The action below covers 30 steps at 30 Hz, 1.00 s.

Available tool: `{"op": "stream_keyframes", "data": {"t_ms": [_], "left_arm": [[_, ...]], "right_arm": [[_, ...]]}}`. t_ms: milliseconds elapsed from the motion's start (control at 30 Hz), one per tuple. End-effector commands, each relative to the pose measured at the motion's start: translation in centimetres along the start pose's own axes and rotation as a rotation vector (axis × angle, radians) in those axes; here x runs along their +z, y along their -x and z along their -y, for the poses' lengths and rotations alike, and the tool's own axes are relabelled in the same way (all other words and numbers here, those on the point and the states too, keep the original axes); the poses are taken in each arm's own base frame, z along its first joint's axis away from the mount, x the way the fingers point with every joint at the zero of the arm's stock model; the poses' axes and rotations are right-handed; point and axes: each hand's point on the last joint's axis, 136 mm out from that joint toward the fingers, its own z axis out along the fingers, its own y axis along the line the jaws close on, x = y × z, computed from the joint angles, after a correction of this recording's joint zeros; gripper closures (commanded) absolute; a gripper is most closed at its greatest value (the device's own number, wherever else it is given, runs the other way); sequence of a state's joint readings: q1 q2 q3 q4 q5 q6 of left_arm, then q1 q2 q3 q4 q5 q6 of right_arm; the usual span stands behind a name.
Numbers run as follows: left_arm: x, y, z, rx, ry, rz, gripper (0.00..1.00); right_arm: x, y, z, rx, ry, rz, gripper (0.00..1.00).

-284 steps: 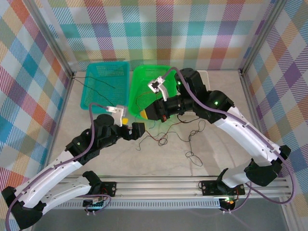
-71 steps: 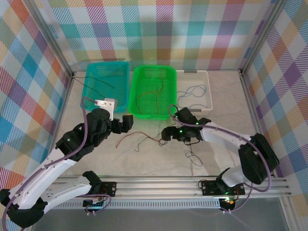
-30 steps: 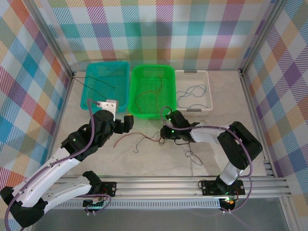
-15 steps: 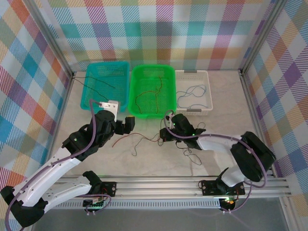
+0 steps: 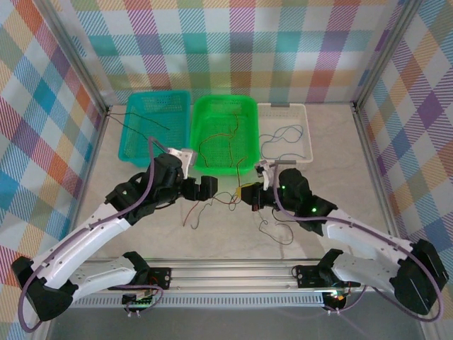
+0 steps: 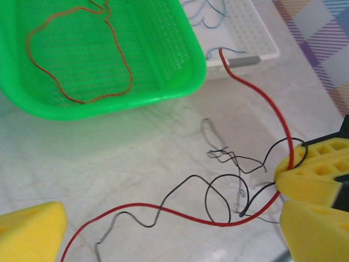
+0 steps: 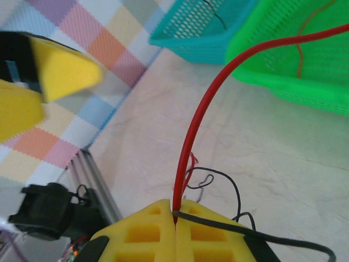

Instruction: Untangle the cables

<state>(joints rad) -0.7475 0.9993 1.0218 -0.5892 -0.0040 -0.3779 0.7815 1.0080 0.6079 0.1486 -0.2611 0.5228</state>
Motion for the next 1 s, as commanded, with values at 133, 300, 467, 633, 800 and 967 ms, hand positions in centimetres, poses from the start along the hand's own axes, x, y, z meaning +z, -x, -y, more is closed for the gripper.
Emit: {"op": "stream_keyframes", "data": {"t_ms": [133, 300, 467, 633, 800, 967], "left_arm": [[2.7, -2.9, 0.8, -0.162, -0.091, -0.081, 0.0], [4.0, -2.7, 3.9, -0.245, -0.288, -0.058, 0.01], [4.2, -3.2, 6.2, -0.238, -0.413, -0.051, 0.05], [3.6, -3.8, 7.3, -0.24, -0.501, -0.031, 0.12], [4.1, -5.5, 7.0, -0.241, -0.509, -0.062, 0.26], [4.6, -7.1, 4.9, -0.221, -0.414, -0.078, 0.35]], "right_arm": [[-1.7, 0.0, -3.8, -0.078, 0.151, -0.028, 1.0], [-2.1, 0.0, -4.8, -0.088, 0.203, -0.027, 1.0], [-2.0, 0.3, -4.8, -0.082, 0.2, -0.026, 1.0], [-1.9, 0.4, -4.3, -0.075, 0.174, -0.017, 1.0], [-2.0, 0.7, -5.2, -0.066, 0.222, 0.001, 1.0], [-2.9, 1.2, -6.3, -0.083, 0.265, 0.023, 1.0]]}}
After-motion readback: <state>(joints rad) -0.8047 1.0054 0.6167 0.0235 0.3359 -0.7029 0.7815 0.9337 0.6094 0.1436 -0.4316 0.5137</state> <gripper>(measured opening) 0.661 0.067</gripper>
